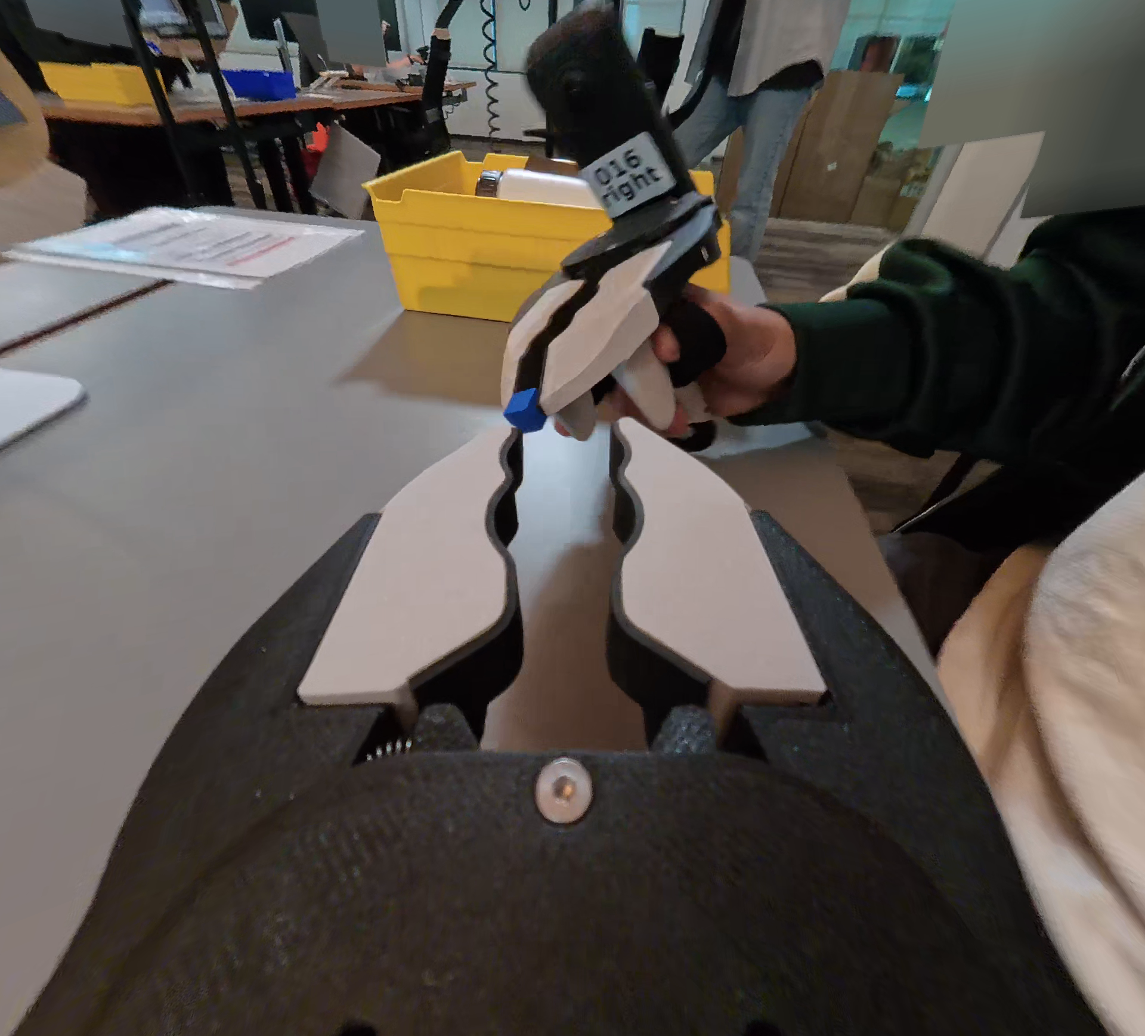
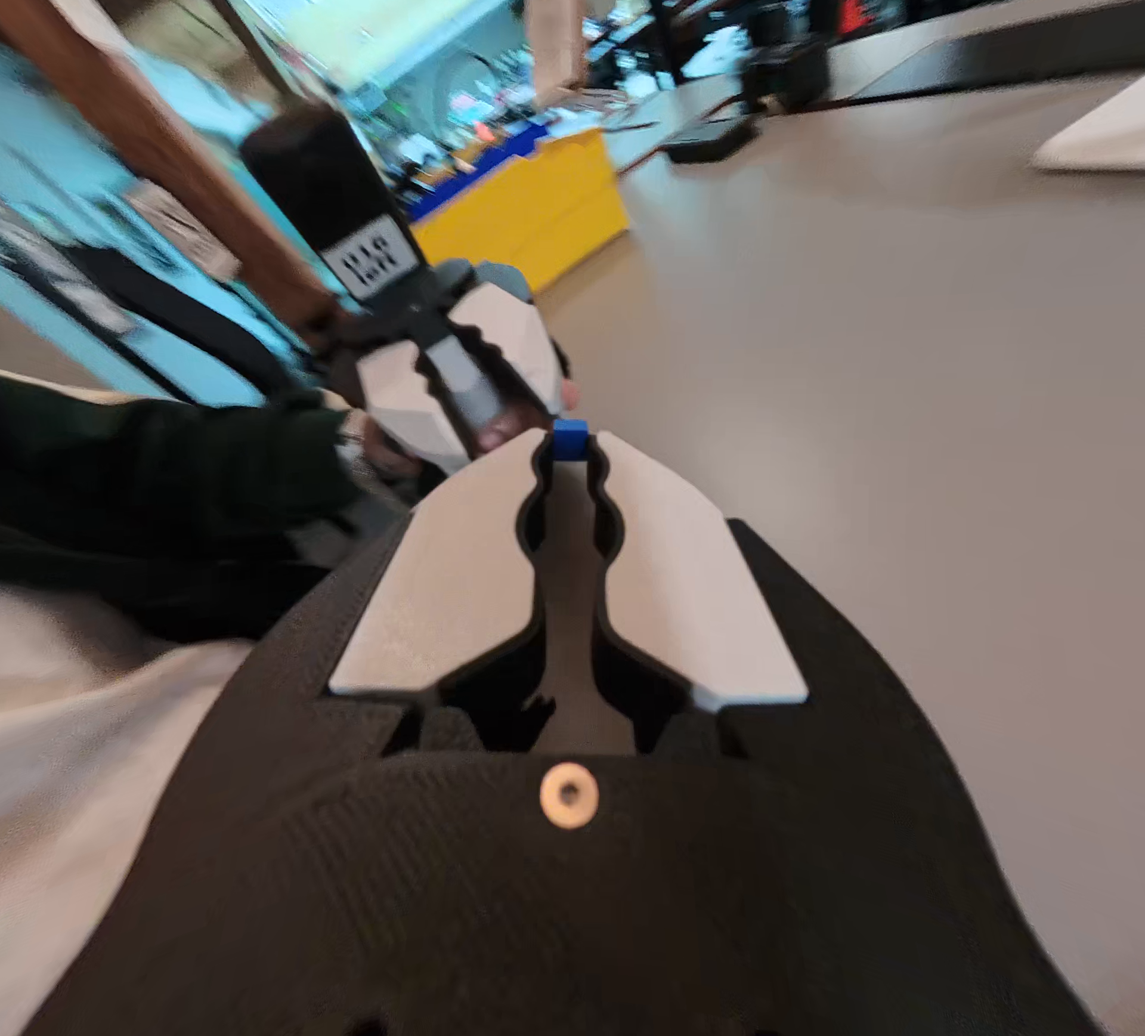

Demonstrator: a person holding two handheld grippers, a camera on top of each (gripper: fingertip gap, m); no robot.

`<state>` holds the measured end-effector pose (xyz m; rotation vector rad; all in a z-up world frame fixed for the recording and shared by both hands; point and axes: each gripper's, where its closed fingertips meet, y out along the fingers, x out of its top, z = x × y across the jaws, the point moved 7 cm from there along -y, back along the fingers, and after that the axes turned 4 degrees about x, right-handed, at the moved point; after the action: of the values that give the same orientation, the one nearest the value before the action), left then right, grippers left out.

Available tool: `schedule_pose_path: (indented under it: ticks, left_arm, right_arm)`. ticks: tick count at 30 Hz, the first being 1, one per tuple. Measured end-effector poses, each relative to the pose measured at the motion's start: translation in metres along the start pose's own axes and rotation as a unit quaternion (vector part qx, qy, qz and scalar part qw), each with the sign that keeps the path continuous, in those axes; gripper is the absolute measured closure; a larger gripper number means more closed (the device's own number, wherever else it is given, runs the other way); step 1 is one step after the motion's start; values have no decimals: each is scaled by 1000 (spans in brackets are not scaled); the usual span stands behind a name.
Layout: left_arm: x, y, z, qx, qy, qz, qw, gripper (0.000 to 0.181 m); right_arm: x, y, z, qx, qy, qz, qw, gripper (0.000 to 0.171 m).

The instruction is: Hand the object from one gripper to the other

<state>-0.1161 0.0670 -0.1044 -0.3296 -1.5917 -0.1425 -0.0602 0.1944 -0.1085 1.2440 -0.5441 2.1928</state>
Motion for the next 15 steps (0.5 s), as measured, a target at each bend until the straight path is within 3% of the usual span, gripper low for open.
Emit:
schedule_pose_path:
  ticks: [4, 8, 15]
  left_arm:
    - [-4, -3, 11, -28, -169, 6, 985, 157]
    - [-21, 0, 22, -35, -295, 58, 953, 147]
    - [-25, 2, 19, -12, -278, 96, 956, 160]
  right_arm:
    - [2, 0, 7, -134, -183, 58, 972, 161]
    - [-5, 8, 14, -220, -337, 147, 904, 161]
    - [-21, 29, 26, -260, -459, 247, 813, 161]
